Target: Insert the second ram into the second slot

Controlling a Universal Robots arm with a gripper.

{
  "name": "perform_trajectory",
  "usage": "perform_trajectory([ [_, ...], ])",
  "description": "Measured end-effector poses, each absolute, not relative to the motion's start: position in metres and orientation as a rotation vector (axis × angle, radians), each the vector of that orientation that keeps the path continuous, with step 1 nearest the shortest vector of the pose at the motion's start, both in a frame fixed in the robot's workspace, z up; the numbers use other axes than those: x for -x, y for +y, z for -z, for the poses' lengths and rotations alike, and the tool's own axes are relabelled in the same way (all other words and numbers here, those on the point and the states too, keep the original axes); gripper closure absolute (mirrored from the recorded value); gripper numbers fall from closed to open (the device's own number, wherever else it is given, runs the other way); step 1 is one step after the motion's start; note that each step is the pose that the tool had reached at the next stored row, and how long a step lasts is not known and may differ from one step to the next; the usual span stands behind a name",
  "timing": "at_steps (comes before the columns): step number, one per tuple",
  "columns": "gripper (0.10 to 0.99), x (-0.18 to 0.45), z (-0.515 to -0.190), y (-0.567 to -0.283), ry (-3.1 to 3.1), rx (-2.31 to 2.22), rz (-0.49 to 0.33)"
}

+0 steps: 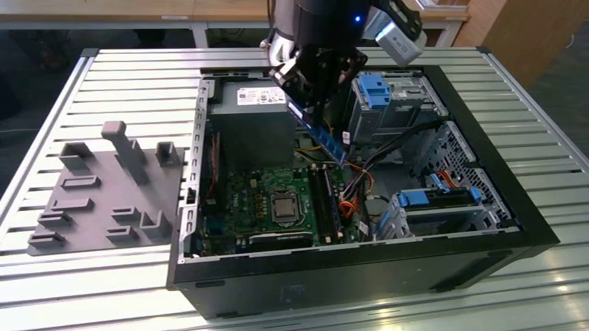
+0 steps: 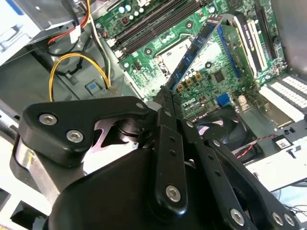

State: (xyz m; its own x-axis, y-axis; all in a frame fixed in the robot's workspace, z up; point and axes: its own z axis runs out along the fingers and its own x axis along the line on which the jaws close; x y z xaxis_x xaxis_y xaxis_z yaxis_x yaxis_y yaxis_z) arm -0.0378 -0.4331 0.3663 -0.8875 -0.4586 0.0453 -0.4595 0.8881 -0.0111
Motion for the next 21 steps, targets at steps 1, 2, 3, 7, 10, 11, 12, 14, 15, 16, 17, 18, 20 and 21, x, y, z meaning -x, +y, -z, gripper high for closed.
perform_trajectory([
  [1, 0.969, 0.038, -0.366, -0.435, -3.012, -0.733, -0.032],
  [2, 0.969, 0.038, -0.365, -0.437, -3.012, -0.733, -0.031],
  [3, 0.969, 0.038, -0.365, -0.44, -3.013, -0.733, -0.03],
  [7, 0.969, 0.038, -0.363, -0.449, -3.014, -0.733, -0.025],
  [10, 0.969, 0.038, -0.362, -0.455, -3.014, -0.733, -0.022],
  [11, 0.969, 0.038, -0.361, -0.457, -3.014, -0.733, -0.022],
  [12, 0.969, 0.038, -0.361, -0.458, -3.014, -0.733, -0.021],
  [14, 0.969, 0.038, -0.361, -0.459, -3.016, -0.728, -0.02],
  [15, 0.969, 0.038, -0.36, -0.459, -3.018, -0.719, -0.02],
  [16, 0.969, 0.038, -0.36, -0.459, -3.021, -0.705, -0.019],
  [17, 0.969, 0.038, -0.36, -0.459, -3.025, -0.688, -0.018],
  [18, 0.969, 0.038, -0.36, -0.459, -3.03, -0.667, -0.017],
  [20, 0.969, 0.038, -0.36, -0.459, -3.04, -0.617, -0.016],
  [21, 0.969, 0.038, -0.359, -0.459, -3.045, -0.59, -0.015],
])
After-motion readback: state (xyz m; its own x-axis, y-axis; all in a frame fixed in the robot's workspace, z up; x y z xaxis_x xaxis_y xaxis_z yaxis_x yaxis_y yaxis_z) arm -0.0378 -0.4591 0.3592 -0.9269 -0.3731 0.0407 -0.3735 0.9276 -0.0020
